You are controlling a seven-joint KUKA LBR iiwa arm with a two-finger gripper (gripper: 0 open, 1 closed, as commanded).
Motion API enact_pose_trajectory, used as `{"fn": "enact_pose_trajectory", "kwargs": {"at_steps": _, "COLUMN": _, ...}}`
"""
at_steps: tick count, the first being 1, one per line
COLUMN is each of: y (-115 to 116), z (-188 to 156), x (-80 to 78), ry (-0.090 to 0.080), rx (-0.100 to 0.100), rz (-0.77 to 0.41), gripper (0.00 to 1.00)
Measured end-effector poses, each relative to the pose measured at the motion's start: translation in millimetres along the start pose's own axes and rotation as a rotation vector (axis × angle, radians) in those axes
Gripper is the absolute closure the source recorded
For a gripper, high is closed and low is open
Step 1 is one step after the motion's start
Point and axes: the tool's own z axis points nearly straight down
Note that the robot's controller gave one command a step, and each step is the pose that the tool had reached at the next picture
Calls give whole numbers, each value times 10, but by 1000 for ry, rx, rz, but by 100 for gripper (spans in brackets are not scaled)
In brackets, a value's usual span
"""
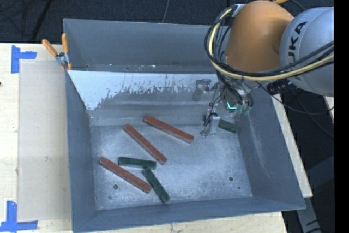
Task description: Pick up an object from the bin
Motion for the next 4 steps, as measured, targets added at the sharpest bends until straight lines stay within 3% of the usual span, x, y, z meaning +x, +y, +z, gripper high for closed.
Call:
{"fn": "enact_pose_trajectory", "kwargs": {"at_steps": 1, "y": 0, "z": -45, "x": -15, "ry": -8, "rx": 0, "rz": 0, "gripper": 0}}
{"fn": "enact_pose_trajectory", "kwargs": {"at_steps": 2, "y": 87, "z": 474, "x": 43, "ry": -13, "rx": 1, "rz": -41, "gripper": 0}}
{"fn": "enact_pose_trajectory", "kwargs": {"at_steps": 3, "y": 243, "z": 1071, "x": -17, "ry": -11, "rx": 0, "rz": 12, "gripper": 0}}
{"fn": "enact_pose_trajectory", "kwargs": {"at_steps": 4, "y": -192, "z": 1311, "x": 205, "ry": -6, "rx": 0, "rz": 6, "gripper": 100}}
